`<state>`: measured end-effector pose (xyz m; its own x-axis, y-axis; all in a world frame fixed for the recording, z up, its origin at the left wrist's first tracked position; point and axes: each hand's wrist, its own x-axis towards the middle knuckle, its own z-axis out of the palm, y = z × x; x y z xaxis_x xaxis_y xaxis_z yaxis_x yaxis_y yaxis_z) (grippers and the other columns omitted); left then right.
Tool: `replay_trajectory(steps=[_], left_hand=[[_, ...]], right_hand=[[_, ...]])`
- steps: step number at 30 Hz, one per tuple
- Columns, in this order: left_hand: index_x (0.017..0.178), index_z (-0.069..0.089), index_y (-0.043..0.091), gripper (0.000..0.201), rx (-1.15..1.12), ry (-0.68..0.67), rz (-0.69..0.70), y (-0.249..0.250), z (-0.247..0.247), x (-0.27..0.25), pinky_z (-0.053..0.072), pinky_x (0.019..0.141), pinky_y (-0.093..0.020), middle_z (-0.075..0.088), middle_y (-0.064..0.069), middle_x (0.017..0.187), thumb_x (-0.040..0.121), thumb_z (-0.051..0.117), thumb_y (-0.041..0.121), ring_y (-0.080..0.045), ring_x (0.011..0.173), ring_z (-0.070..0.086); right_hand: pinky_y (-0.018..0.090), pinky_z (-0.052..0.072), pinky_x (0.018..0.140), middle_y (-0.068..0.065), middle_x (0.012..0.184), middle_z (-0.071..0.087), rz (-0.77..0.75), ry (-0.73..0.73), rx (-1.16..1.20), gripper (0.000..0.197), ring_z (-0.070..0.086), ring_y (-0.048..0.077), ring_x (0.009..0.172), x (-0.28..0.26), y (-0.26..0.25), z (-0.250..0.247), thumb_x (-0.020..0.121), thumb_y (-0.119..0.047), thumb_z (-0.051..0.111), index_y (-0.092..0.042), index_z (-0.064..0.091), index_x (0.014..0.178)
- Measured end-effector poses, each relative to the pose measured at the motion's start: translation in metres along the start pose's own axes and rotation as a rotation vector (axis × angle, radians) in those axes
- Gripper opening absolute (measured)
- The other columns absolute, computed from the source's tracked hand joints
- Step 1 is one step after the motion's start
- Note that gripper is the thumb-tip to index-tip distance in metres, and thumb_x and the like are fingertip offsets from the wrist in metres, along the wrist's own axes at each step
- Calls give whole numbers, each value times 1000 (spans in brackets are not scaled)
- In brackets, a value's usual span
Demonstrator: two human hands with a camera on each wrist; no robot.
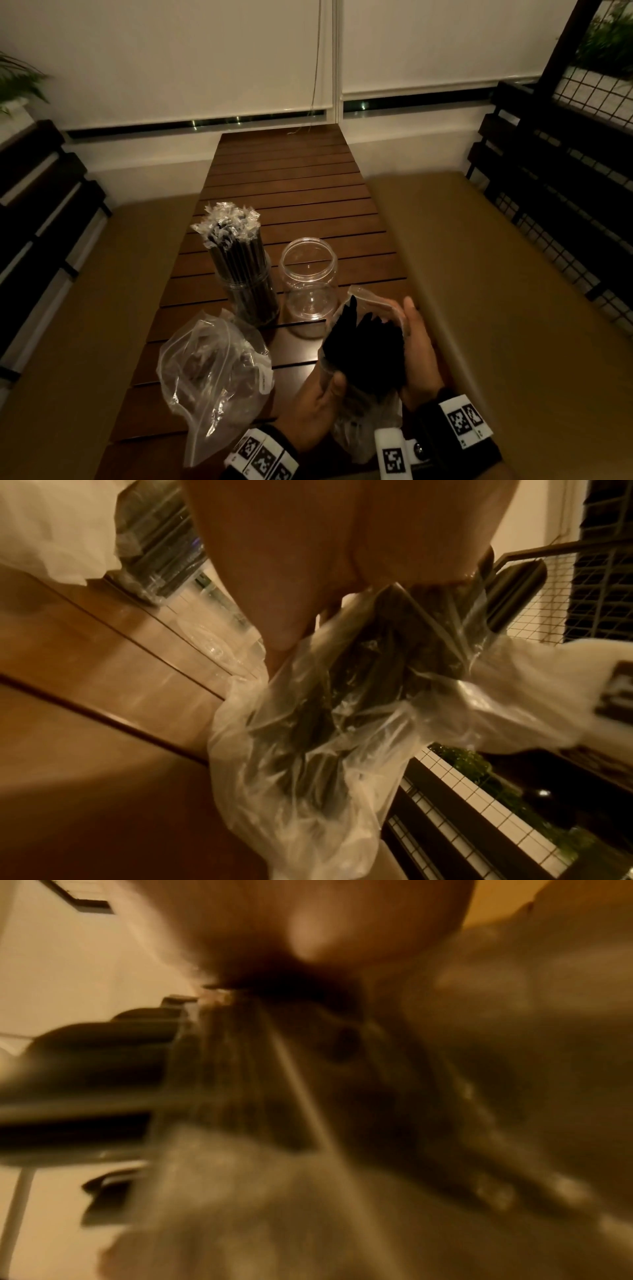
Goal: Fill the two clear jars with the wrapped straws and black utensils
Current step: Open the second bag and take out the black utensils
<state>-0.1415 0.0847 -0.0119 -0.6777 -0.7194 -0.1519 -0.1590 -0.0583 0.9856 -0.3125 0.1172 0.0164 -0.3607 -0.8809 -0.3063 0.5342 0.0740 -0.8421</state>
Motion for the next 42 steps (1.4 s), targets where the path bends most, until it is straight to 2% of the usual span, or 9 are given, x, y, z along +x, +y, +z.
replay_trajectory(steps=[6, 9, 14, 18, 26, 30, 36, 38, 42], left_hand=[[123, 36, 50, 42, -114, -23, -187, 11, 4, -1, 46, 95, -7, 50, 19, 130, 89, 20, 70, -1, 126, 49], [133, 45, 28, 50, -186, -21, -266, 16, 2, 0, 55, 73, -17, 60, 6, 119, 101, 8, 39, -6, 104, 68], [114, 63, 46, 79, -290, 62, -345, -4, -5, 5, 41, 113, -44, 64, 7, 127, 59, 35, 96, -14, 122, 59], [106, 71, 37, 64, -294, 100, -352, -4, -5, 10, 38, 114, -50, 69, 1, 125, 73, 40, 81, -20, 126, 58], [119, 61, 35, 40, -88, 197, -27, 1, -4, 16, 44, 107, -33, 66, 17, 122, 97, 34, 55, -1, 121, 57], [117, 54, 38, 33, -78, 265, 65, 6, 1, 22, 43, 97, -12, 63, 37, 113, 107, 28, 23, 16, 113, 54], [140, 26, 45, 46, -91, 225, 165, 3, 1, 25, 45, 91, -5, 50, 50, 121, 102, 38, 22, 19, 119, 50], [138, 32, 42, 43, -52, 220, 180, 1, 3, 27, 47, 90, -9, 56, 45, 119, 104, 39, 17, 14, 115, 56], [100, 62, 42, 20, -3, 287, 131, -8, 5, 29, 52, 81, -26, 69, 12, 100, 97, 49, 27, 0, 93, 63]], right_hand=[[41, 50, 101, 14, 116, 72, 28, -90, 59, 40, 69, 25, 110, 6, 0, -2, 102, -35, 46, -5, 69, 115], [27, 56, 72, 8, 88, 69, -30, -66, -26, 23, 69, 13, 77, 14, 0, -6, 96, -25, 51, -4, 61, 100], [33, 47, 72, 17, 92, 56, -8, -57, -153, 38, 56, 26, 81, 19, -11, 0, 82, -46, 66, -10, 61, 94], [44, 52, 89, 27, 103, 65, 56, -30, -211, 51, 65, 34, 97, 28, -14, 2, 90, -41, 66, 6, 62, 110], [20, 50, 59, 2, 72, 63, -40, -22, -227, 26, 62, 7, 61, 35, -13, 8, 100, -25, 54, -10, 63, 81], [12, 53, 74, -6, 100, 77, -178, -4, -311, 26, 71, 2, 93, 32, -11, 14, 104, -19, 46, -14, 71, 102], [12, 54, 72, -2, 109, 72, -129, 14, -419, 22, 70, 4, 100, 30, -2, 5, 102, -9, 50, -19, 68, 108], [9, 53, 72, -12, 115, 66, -180, 13, -456, 27, 66, -9, 97, 29, 2, 1, 99, -6, 55, -23, 63, 119], [19, 52, 86, -1, 116, 57, -321, 238, -549, 26, 60, 8, 103, 30, 13, -6, 90, -1, 64, -25, 66, 100]])
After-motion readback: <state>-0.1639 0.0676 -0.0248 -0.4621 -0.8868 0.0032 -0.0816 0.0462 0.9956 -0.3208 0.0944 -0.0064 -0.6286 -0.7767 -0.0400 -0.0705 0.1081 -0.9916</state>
